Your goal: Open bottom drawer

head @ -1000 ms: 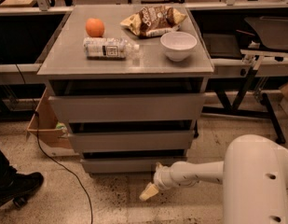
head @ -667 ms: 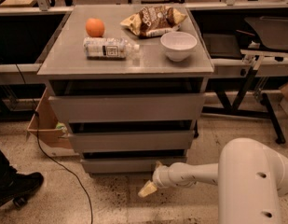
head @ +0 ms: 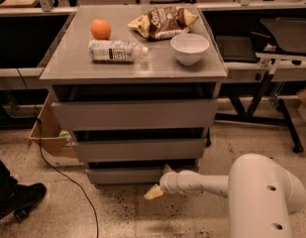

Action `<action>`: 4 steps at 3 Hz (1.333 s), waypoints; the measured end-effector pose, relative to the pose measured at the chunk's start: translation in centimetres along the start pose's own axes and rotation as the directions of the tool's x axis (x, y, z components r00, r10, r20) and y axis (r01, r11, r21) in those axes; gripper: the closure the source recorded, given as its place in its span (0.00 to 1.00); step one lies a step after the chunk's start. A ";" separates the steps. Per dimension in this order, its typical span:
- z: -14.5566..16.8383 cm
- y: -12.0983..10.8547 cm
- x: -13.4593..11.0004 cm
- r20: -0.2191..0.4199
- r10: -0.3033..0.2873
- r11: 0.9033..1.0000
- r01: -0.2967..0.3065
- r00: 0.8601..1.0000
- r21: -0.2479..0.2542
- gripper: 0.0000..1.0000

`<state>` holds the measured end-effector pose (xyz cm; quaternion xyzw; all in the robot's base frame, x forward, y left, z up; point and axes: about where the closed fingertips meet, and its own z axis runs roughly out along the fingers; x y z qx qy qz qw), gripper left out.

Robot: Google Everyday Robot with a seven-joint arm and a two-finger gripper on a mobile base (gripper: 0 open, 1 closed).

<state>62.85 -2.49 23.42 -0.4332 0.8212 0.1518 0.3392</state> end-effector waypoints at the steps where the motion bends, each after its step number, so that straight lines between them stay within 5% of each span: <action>1: 1.3 -1.2 -0.9 0.031 0.003 1.000 -0.004 1.000 0.012 0.00; 2: 3.0 -2.3 -1.3 0.066 0.007 1.000 -0.007 0.998 0.001 0.00; 4: 6.5 -2.8 -3.0 0.117 -0.024 0.998 0.030 0.993 -0.052 0.42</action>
Offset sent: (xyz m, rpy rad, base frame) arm 0.0725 0.0122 -0.0202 0.1052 -0.0563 -0.0024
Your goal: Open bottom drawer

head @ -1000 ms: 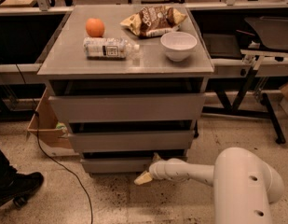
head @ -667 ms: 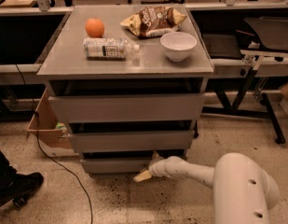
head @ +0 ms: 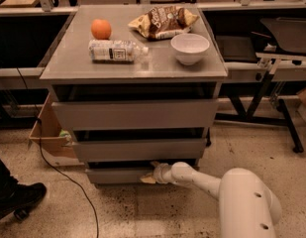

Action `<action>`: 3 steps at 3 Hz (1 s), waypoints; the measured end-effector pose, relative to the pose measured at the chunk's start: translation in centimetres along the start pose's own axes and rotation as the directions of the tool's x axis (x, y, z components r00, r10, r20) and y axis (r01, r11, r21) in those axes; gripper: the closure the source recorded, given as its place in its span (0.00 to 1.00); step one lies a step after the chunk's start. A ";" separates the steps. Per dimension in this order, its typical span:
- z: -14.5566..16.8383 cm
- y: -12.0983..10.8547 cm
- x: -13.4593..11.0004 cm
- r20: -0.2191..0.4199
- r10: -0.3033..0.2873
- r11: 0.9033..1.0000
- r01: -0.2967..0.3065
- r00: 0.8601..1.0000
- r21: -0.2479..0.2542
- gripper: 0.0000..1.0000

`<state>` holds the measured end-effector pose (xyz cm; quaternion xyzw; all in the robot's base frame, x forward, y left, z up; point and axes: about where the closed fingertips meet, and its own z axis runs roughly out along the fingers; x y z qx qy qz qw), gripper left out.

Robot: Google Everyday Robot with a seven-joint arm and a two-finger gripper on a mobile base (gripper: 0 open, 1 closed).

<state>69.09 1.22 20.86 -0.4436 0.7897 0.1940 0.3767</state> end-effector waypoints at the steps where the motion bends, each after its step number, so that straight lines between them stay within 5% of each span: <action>1: 1.2 0.7 0.4 -0.019 -0.011 0.999 0.010 1.000 -0.031 0.66; 2: 1.0 1.2 0.7 -0.032 -0.011 0.999 0.010 0.999 -0.045 0.89; 3: 0.5 1.0 0.3 -0.032 -0.011 0.999 0.010 0.999 -0.045 0.85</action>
Offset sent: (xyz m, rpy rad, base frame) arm -0.0474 -0.0025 -0.0576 -0.0871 0.1194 0.0952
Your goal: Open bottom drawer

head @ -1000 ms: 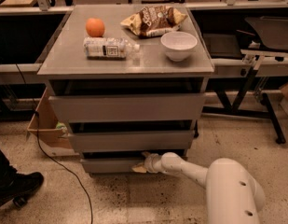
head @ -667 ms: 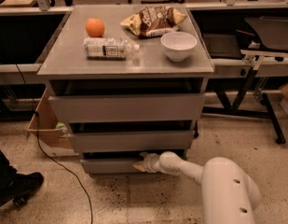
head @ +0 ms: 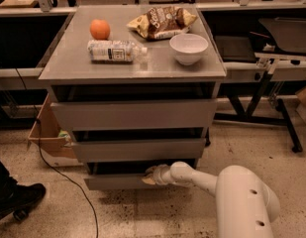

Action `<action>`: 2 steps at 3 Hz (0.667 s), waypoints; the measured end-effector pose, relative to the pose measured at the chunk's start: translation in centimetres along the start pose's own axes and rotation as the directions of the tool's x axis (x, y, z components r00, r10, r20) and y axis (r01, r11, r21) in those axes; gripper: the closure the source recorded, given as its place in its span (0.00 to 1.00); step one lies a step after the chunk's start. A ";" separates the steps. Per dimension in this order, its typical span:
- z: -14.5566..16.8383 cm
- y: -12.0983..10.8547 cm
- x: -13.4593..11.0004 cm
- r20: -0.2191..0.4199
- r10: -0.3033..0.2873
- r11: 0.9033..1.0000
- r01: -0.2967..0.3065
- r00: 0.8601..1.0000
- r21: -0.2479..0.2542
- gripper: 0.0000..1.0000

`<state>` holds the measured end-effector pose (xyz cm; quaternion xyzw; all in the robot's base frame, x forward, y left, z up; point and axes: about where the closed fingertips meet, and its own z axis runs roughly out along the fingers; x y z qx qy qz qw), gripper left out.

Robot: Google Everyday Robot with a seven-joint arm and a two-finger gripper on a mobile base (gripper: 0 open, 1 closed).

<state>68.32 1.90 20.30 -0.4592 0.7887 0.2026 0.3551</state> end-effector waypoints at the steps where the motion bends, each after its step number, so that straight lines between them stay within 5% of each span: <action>1: -0.2 -0.1 -0.1 0.000 0.000 1.000 0.000 1.000 0.000 0.62; 2: -1.3 3.2 2.5 -0.056 -0.014 0.998 0.011 0.998 -0.055 0.38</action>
Offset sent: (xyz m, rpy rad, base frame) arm -0.1803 -0.0388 -0.0428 -0.1603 0.2255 0.2122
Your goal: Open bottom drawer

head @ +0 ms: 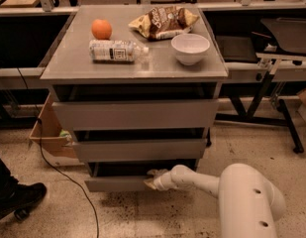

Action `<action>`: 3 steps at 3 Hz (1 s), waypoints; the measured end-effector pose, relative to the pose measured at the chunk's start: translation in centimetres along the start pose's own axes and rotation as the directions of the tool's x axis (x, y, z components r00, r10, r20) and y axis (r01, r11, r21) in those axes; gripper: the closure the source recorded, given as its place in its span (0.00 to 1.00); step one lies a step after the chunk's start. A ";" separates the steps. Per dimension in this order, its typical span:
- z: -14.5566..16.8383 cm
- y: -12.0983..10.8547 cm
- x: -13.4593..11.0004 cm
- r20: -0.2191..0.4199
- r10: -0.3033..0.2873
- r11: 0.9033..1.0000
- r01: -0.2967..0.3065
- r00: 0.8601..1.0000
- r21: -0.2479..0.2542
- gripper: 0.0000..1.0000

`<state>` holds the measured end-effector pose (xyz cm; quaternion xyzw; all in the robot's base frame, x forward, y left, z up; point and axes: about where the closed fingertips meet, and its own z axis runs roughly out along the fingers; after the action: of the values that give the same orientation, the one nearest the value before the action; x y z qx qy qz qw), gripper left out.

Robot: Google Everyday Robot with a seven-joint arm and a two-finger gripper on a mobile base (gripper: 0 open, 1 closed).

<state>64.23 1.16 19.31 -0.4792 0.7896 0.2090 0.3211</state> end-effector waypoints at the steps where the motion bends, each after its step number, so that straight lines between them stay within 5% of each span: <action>1: -0.4 0.6 0.1 -0.011 -0.002 1.000 0.002 1.000 -0.011 0.15; 2: -1.6 3.5 2.3 -0.067 -0.020 0.998 0.016 0.998 -0.061 0.00; 3: -4.3 8.3 5.3 -0.155 -0.054 0.989 0.031 0.986 -0.147 0.00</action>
Offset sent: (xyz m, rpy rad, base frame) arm -0.1515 -0.0378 -0.0171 -0.1619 0.1890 0.1910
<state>53.71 -1.12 18.79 -0.5328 0.7852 0.2198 0.2263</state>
